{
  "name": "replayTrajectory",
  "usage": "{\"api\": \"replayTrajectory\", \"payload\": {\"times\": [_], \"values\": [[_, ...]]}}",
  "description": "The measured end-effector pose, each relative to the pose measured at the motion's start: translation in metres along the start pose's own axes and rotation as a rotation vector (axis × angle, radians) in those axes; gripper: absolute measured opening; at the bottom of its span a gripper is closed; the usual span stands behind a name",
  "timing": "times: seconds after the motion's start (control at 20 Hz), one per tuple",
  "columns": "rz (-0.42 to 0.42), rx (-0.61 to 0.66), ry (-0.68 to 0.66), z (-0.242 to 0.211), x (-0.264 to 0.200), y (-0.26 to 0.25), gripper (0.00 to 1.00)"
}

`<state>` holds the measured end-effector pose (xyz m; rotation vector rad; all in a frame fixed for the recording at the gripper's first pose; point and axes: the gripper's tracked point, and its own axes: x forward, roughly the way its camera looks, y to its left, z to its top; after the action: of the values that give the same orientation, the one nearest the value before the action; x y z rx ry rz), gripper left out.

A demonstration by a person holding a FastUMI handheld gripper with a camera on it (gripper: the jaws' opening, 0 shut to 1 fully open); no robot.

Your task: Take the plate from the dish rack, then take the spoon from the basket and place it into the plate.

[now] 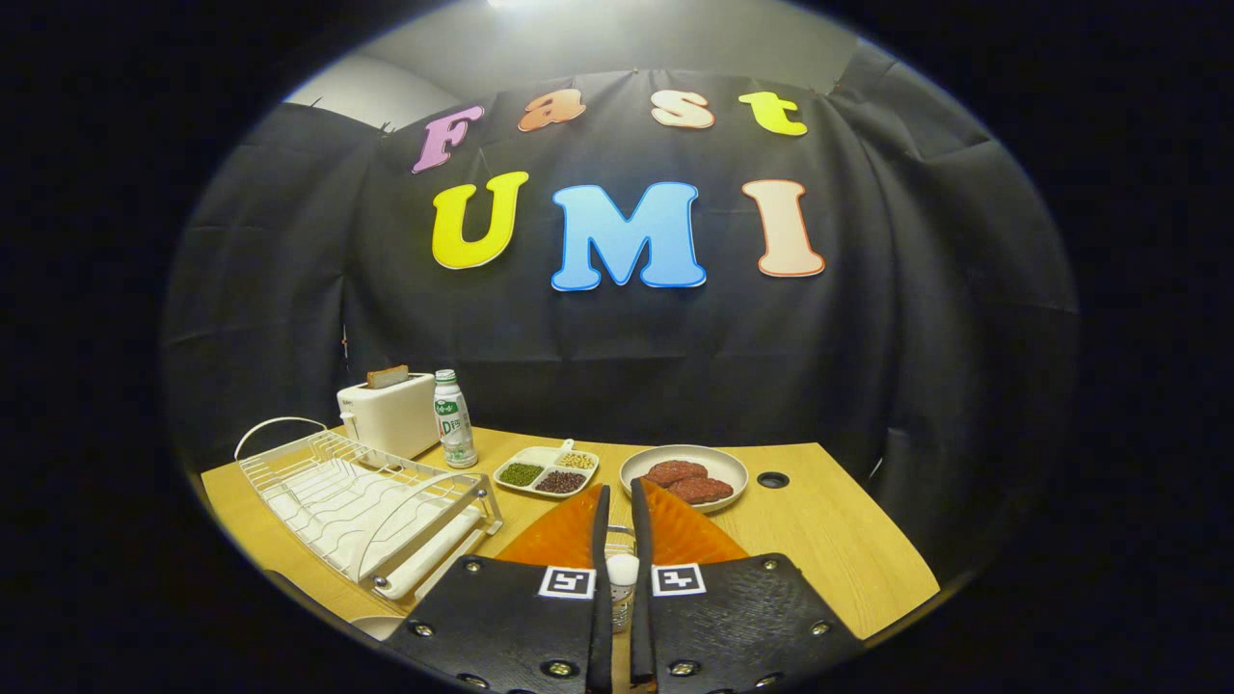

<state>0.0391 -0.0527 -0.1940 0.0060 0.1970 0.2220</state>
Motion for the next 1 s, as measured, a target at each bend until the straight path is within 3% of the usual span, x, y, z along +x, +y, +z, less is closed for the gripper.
{"api": "replayTrajectory", "payload": {"times": [0.5,1.0], "values": [[-0.056,-0.041,0.027,0.07,-0.067,0.007,0.07],[-0.134,0.003,0.16,0.044,-0.111,0.021,0.07]]}}
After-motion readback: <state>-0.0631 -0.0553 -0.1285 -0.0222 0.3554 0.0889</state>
